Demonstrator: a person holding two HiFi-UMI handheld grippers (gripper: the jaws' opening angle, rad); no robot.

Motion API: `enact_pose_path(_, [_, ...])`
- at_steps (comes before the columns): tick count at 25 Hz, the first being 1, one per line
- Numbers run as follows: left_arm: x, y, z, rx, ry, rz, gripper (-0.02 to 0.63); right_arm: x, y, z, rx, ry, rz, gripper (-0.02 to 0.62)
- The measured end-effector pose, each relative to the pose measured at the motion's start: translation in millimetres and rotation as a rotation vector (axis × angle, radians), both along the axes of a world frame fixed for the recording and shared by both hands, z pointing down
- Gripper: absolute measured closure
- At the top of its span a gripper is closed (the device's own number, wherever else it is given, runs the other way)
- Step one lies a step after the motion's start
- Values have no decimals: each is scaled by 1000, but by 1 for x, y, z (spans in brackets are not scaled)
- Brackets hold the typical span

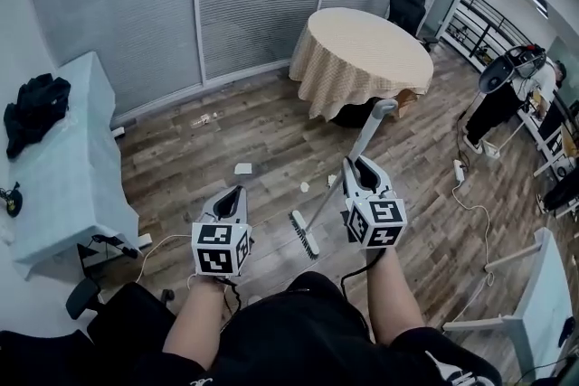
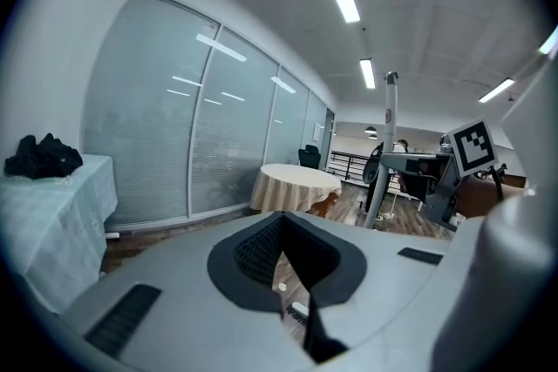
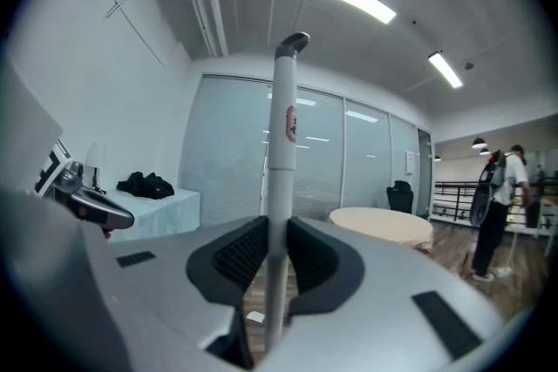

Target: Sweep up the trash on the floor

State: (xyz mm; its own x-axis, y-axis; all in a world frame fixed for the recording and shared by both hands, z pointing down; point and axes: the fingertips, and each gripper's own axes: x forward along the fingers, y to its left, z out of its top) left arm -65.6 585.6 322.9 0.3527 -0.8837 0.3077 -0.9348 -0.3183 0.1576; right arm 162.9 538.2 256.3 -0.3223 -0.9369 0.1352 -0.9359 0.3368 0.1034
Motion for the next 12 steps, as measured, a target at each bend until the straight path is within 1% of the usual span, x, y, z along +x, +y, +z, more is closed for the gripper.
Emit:
enact_pose_path(4, [-11,-7,3,7,1,6,609,13,-6,5,-8,20,53,514])
enact_pose_path(8, [-23,-16,10,-3,-2,6,608,23,-16,18,-19,44,103,514])
enact_pose_path(12, [-33,-31,19,-18,1,-15,609,23,-33,33,-35,71,101,514])
